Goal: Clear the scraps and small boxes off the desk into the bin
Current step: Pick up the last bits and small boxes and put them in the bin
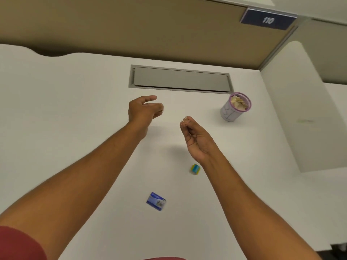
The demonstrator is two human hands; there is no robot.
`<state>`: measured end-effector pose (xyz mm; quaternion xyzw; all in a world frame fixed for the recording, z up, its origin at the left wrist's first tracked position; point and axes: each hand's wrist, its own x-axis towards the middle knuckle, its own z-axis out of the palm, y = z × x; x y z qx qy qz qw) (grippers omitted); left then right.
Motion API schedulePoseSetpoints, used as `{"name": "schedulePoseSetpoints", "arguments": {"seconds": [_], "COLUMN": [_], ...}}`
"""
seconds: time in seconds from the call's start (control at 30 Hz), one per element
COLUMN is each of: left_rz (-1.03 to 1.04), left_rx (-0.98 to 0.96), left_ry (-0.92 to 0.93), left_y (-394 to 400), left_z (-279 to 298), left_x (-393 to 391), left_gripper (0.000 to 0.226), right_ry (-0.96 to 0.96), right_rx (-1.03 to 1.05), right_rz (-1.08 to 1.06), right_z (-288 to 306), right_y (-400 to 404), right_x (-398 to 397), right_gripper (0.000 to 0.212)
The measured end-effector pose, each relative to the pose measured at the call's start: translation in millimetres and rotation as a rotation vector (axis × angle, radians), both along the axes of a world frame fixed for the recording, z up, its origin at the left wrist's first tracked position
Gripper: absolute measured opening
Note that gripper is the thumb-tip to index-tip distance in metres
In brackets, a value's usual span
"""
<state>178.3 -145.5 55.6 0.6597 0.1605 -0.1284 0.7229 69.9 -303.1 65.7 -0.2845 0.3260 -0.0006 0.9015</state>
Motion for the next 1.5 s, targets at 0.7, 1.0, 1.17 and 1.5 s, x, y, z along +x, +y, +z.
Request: {"name": "schedulePoseSetpoints", "arguments": {"seconds": [0.7, 1.0, 1.17, 1.5], "left_rz": [-0.368, -0.272, -0.267, -0.230], "left_rx": [0.616, 0.372, 0.431, 0.516], "left_ry": [-0.453, -0.384, -0.420, -0.316], "left_y": [-285, -242, -178, -62], "left_z": [16, 21, 8, -14], "left_x": [28, 17, -8, -26], "left_gripper": [0.019, 0.020, 0.015, 0.015], "right_ry": [0.032, 0.019, 0.018, -0.151], "right_rx": [-0.291, -1.434, -1.832, -2.022], "right_rz": [-0.273, 0.079, 0.506, 0.581], "right_z": [2, 8, 5, 3], "right_y": [-228, -256, -257, -242], "right_x": [-24, 49, 69, 69], "right_gripper": [0.030, 0.012, 0.015, 0.021]}}
